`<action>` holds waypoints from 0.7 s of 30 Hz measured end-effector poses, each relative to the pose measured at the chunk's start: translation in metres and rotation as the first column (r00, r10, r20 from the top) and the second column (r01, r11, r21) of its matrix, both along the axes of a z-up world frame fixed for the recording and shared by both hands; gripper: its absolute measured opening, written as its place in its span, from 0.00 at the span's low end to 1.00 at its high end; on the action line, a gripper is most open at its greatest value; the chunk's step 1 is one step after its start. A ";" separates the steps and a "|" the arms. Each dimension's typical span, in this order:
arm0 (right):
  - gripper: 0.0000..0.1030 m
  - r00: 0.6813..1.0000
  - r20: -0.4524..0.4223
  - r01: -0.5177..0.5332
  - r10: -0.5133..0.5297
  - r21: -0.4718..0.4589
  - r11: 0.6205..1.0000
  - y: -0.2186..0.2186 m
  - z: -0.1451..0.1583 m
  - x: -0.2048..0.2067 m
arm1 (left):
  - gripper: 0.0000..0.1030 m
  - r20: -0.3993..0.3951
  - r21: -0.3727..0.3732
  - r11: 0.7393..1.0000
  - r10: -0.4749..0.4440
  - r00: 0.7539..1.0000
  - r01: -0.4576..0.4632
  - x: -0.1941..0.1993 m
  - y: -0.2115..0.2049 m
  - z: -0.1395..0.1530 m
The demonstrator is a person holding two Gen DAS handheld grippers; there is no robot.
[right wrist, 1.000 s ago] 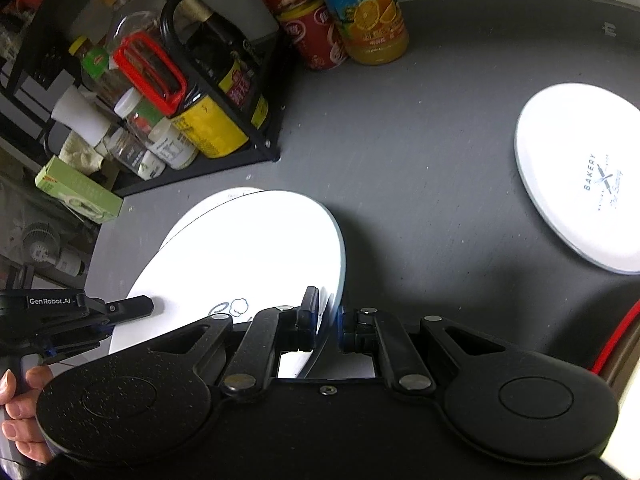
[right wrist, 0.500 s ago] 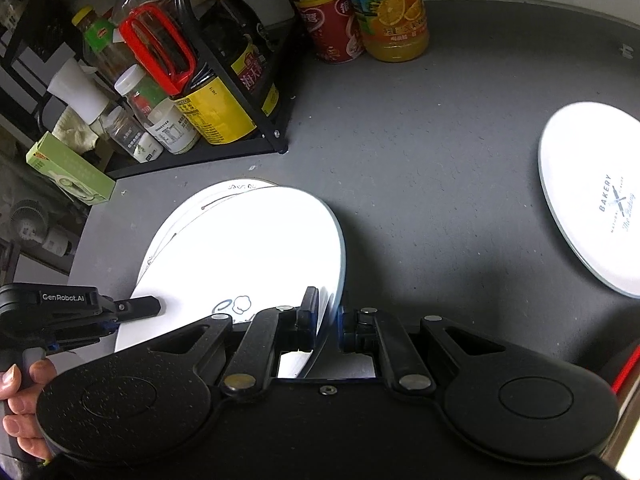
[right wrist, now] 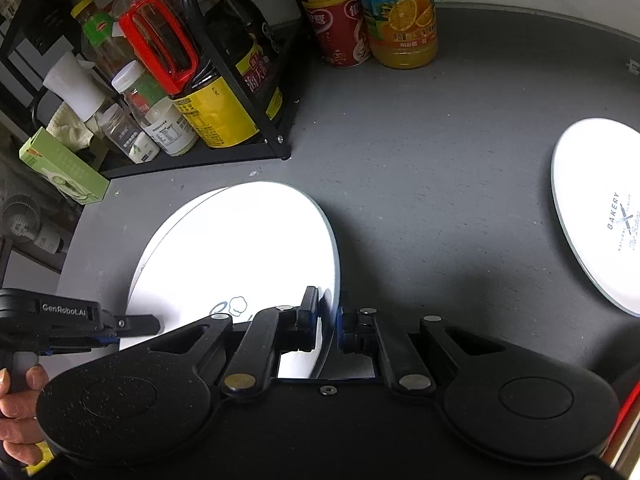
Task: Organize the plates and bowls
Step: 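Lift the 'Sweet' plate and lower it onto the large plain white plate, then open both grippers to release the 'Sweet' plate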
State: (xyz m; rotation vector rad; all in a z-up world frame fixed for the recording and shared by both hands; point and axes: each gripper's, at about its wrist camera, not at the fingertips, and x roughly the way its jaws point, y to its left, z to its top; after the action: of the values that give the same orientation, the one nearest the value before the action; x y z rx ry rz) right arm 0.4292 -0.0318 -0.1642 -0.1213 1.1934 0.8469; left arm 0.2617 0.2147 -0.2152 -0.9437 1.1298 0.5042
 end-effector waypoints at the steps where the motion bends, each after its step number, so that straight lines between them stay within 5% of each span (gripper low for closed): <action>1: 0.08 1.000 0.002 0.000 0.000 0.000 1.000 0.000 0.000 0.000 | 0.11 -0.006 -0.007 1.000 -0.003 1.000 0.002 0.000 0.001 0.001; 8: 0.09 1.000 -0.001 -0.001 0.001 0.000 1.000 0.004 -0.003 0.000 | 0.14 -0.018 0.028 0.999 -0.018 1.000 0.018 -0.002 0.006 0.022; 13: 0.11 0.999 0.028 -0.031 0.031 -0.022 0.999 0.009 -0.005 -0.007 | 0.28 0.000 0.078 0.997 -0.009 1.000 0.009 -0.009 0.011 0.038; 21: 0.14 0.997 0.051 -0.057 0.060 -0.050 0.997 0.012 -0.013 -0.013 | 0.32 -0.042 0.076 0.997 0.015 0.999 -0.011 -0.017 0.009 0.017</action>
State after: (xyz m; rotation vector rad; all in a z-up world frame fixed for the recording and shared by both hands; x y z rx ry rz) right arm 0.4159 -0.0193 -0.1777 -0.2179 1.1661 0.8610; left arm 0.2444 0.2235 -0.1977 -0.8788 1.1362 0.5763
